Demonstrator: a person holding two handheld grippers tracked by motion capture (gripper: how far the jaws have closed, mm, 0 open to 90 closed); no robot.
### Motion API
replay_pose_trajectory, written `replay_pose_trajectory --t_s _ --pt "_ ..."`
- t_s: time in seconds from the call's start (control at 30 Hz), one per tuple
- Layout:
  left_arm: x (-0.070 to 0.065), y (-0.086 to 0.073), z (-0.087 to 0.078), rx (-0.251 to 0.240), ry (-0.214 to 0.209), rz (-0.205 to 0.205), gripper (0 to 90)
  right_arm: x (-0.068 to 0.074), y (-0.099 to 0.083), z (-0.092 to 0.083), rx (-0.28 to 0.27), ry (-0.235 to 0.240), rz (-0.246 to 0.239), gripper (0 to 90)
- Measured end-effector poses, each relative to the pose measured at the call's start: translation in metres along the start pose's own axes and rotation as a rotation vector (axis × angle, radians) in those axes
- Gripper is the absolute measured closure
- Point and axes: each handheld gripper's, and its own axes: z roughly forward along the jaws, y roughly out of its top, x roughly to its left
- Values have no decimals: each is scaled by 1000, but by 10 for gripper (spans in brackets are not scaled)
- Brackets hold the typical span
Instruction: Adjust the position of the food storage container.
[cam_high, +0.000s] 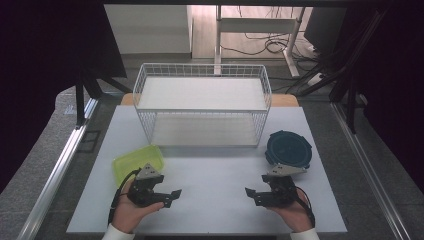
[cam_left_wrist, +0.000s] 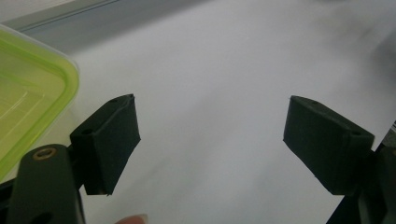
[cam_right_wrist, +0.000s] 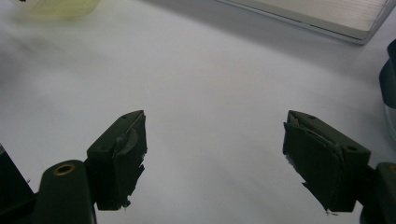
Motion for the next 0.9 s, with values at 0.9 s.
replay_pose_trajectory --t_s 0.9 --pt "4 -2 1 -24 10 -20 173 -9 6 -7 -17 51 21 286"
